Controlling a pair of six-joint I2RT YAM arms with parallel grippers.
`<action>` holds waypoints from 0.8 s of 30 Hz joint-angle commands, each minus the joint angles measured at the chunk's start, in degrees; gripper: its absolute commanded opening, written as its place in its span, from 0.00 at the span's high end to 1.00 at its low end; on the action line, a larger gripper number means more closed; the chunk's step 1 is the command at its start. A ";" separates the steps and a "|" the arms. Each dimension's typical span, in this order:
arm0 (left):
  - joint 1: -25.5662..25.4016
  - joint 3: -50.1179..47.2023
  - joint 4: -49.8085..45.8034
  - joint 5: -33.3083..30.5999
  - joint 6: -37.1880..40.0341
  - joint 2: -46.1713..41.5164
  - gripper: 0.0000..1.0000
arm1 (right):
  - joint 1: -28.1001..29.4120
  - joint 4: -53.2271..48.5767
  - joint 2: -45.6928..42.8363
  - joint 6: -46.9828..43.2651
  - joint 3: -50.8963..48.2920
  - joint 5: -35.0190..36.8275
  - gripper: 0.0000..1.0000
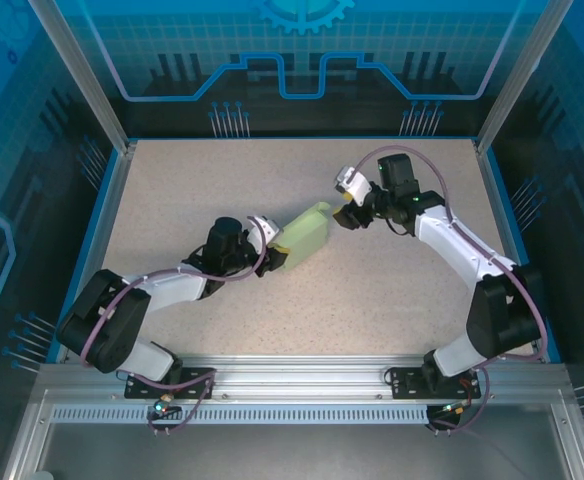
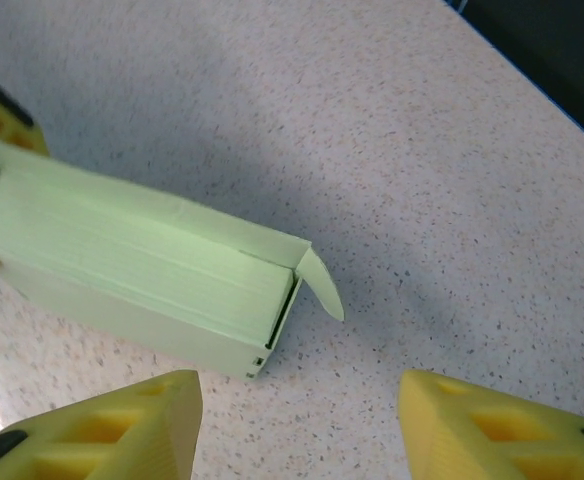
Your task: Fold the paper box
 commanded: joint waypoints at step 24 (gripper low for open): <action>1.17 2.36 -0.17 6.56 2.61 -0.15 0.71 | 1.01 -10.30 13.66 -14.70 11.69 -3.32 0.89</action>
